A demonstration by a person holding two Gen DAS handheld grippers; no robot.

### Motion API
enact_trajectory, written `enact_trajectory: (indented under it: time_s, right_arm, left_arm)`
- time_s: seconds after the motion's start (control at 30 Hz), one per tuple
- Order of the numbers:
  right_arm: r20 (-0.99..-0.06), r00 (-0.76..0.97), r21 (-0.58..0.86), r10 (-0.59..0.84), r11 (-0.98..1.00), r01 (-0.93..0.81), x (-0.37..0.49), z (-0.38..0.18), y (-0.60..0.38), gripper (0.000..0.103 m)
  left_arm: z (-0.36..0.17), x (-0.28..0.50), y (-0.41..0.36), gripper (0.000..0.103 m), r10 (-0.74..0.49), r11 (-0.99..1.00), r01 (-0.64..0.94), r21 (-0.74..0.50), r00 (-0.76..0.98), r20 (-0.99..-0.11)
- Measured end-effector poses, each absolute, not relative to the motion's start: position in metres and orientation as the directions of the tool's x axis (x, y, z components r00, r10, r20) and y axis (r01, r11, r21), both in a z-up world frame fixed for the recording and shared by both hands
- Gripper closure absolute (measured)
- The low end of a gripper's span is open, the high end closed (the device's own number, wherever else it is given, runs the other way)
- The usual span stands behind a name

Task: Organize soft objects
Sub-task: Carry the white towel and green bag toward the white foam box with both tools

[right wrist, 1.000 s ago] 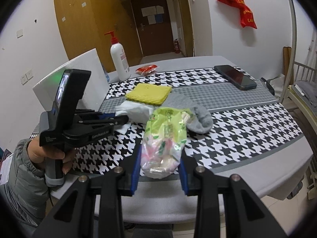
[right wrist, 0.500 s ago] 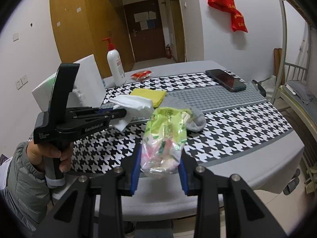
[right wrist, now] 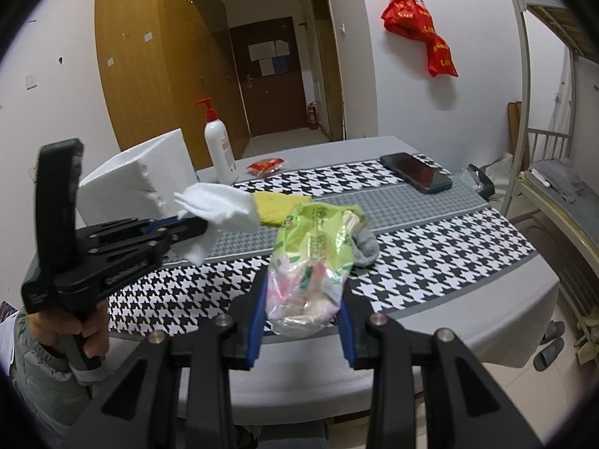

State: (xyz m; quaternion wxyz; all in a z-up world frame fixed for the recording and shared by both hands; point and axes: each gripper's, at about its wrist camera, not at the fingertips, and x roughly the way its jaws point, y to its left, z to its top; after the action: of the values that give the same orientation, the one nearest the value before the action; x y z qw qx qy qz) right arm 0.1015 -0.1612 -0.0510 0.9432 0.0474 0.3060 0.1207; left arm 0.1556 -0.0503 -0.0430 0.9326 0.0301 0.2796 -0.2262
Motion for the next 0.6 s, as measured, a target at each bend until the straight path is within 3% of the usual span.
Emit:
enact_trajectory:
  time_s: [0.6]
  right_arm:
    - [-0.494,0.808,0.127,0.319,0.947,-0.296,0.095,-0.016,-0.118,0.065]
  left_arm:
    - [0.001,0.096,0.008,0.094,-0.327,0.939,0.340,-0.047,0.846,-0.421]
